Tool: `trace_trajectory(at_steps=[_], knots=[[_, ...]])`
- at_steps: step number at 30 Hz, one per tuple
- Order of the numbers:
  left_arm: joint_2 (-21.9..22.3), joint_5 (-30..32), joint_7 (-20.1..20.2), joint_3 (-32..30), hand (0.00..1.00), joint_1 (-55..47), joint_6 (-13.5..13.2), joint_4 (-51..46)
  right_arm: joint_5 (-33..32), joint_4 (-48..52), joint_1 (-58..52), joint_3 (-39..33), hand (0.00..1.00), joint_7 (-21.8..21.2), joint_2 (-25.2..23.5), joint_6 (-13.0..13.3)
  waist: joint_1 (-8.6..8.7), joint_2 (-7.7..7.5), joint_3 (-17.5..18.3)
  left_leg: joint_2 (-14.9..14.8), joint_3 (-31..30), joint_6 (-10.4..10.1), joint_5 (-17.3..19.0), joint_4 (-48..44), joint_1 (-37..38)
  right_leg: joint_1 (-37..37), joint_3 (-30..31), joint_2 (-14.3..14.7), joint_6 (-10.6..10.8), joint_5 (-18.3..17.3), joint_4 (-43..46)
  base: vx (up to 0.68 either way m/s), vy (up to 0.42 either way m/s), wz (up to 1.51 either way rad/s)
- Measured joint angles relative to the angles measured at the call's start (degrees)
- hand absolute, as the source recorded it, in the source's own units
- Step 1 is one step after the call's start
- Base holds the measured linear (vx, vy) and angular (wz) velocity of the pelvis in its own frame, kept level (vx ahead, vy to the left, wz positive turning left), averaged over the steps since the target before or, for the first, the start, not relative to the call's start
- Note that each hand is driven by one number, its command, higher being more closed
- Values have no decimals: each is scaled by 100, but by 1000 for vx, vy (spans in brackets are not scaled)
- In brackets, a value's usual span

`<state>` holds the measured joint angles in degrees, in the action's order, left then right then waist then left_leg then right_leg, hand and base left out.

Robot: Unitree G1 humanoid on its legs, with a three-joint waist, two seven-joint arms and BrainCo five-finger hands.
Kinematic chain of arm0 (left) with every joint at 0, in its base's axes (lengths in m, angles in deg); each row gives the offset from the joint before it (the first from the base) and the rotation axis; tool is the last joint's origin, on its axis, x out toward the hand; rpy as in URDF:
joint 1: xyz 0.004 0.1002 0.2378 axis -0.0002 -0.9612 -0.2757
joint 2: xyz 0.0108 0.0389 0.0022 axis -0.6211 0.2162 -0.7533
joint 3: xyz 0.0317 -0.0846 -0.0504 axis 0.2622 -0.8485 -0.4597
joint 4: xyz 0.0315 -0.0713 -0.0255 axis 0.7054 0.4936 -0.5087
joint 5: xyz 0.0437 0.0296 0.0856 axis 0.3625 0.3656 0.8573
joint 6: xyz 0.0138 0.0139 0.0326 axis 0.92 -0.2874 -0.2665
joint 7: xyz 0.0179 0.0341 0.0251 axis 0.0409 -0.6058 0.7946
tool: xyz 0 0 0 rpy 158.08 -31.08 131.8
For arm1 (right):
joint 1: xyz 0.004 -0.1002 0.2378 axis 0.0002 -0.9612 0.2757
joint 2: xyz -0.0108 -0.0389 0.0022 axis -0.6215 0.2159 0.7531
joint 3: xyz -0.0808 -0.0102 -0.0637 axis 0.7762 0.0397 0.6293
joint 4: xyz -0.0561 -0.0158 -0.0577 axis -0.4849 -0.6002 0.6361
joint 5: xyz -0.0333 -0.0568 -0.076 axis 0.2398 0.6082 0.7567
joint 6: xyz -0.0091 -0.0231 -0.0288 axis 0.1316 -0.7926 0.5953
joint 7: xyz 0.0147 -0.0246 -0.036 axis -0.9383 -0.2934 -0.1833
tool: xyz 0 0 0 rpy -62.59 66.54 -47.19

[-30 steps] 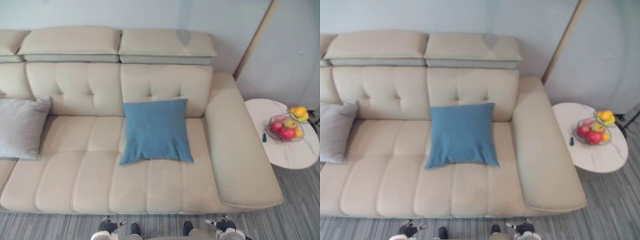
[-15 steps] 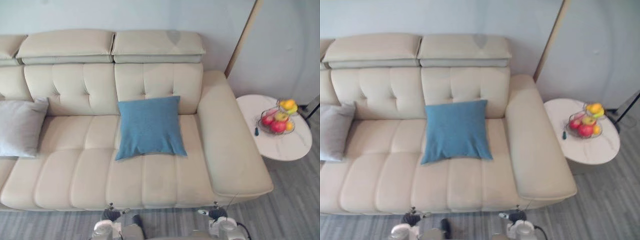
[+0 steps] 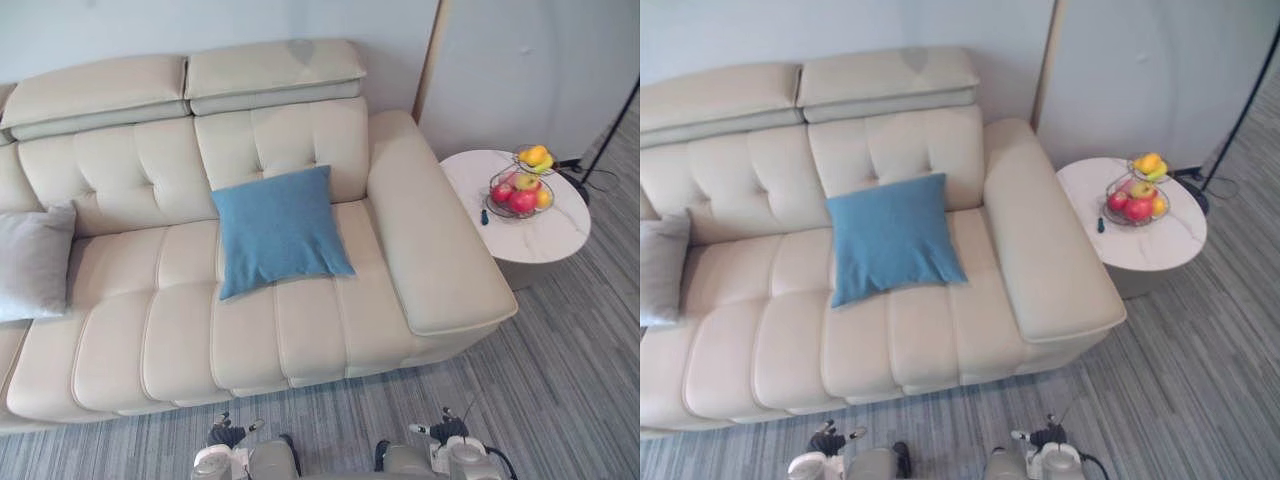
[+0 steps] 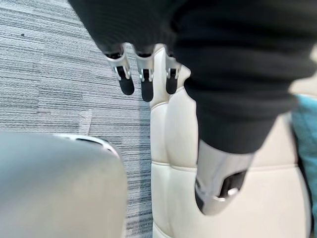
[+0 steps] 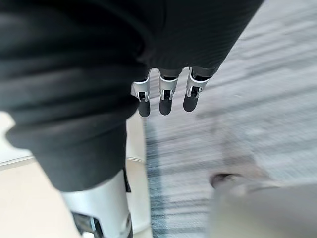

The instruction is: Pick up cushions and gather them together orderly.

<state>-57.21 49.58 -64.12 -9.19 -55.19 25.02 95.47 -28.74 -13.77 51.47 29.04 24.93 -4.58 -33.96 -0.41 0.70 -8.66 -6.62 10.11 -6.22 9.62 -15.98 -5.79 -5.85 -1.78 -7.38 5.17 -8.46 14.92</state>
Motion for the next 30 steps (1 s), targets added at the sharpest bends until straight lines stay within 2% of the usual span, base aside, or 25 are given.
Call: trace_trajectory(at_steps=[1, 4, 8, 10, 15, 18, 22, 24, 25, 26, 27, 28, 29, 30], knots=[[-1, -10, 2, 4, 0, -27, 2, 1, -1, -5, -96, -54, 0, -19, -114, -1, 10, -85, 90, 110, 124, 61, -138, 341, 95, 40, 17, -88, 57, 244, -318, -72, 178, -28], [14, -12, 28, 2, 0, -61, 40, 6, -6, -5, -190, -177, 0, -27, -260, -4, 32, -178, 157, 280, 174, 129, -434, 988, 422, 346, -66, -181, 21, 590, -916, -31, 97, -10], [86, 19, 35, -43, 0, -141, 73, 6, -11, 0, -255, -183, 0, -33, -327, -3, 39, -151, 319, 282, 186, 130, -518, 1175, 541, 427, -76, -154, 25, 598, -1053, 23, 3, -1], [152, 30, 36, -64, 0, -175, 87, 8, -13, -3, -268, -191, 0, -35, -303, -11, 39, -41, 377, 266, 306, 127, -584, 1315, 694, 469, -10, -92, 54, 617, -1077, 93, -27, -17], [262, 36, 46, -252, 0, -172, 126, 13, -30, -2, -265, -190, 0, -36, -265, -44, 19, 31, 396, 74, 680, 22, -507, 1341, 936, 480, 359, 140, 27, 634, -1115, 77, -40, -43], [287, 39, 50, -345, 0, -150, 126, 9, -124, 5, -218, -189, 0, -36, -269, -46, 14, -23, 372, -108, 1122, -61, -354, 1225, 1034, 312, 773, 365, -61, 694, -1063, 52, -39, -80], [299, 38, 47, -422, 0, -25, 126, 16, -217, 12, -130, -178, 0, -59, -274, -51, 9, -36, 347, -284, 1777, -5, -104, 897, 1006, -129, 1294, 644, -170, 893, -892, 3, -32, -123], [308, 38, 47, -414, 0, 35, 126, 26, -234, 5, -10, -167, 0, -92, -304, -46, 6, -23, 334, -360, 2140, 81, -38, 862, 972, -437, 742, 786, -389, 1306, -1018, -28, -57, -161], [266, 38, 46, -354, 0, 62, 127, 52, -234, -6, 104, -166, 0, -96, -341, -46, 8, 34, 273, -466, 2522, 67, -25, 855, 945, -480, -339, 688, -833, 1152, -1097, -38, -86, -123], [258, 37, 48, -232, 0, 140, 134, 94, -235, -14, 149, -177, 0, -96, -310, -53, 27, 72, 241, -488, 2714, 49, -33, 882, 951, -634, -1252, 465, -1026, 870, -787, -43, -78, -152], [247, 35, 61, -21, 0, 213, 127, 73, -230, -17, 149, -192, 0, -90, -195, -53, 40, 140, 176, -490, 3064, -11, -58, 908, 1107, -698, -2829, -84, -1146, 456, -197, -34, -51, -131], [214, 35, 68, -9, 0, 218, 126, 76, -228, -14, 120, -187, 0, -88, -179, -47, 39, 135, 167, -492, 3233, -67, -23, 875, 1205, -636, -3228, -247, -1082, 484, -75, 11, -56, -124], [158, 35, 69, -8, 0, 216, 126, 88, -225, -17, 118, -176, 0, -88, -170, -48, 39, 119, 152, -501, 3308, -109, 4, 841, 1268, -626, -3223, -240, -920, 533, -43, 35, -122, -93], [120, 35, 75, 27, 0, 243, 127, 123, -229, -27, 119, -171, 0, -92, -124, -45, 66, 122, 94, -564, 3312, -169, 44, 710, 1349, -658, -2978, -117, -823, 443, 30, 64, -199, -101]])
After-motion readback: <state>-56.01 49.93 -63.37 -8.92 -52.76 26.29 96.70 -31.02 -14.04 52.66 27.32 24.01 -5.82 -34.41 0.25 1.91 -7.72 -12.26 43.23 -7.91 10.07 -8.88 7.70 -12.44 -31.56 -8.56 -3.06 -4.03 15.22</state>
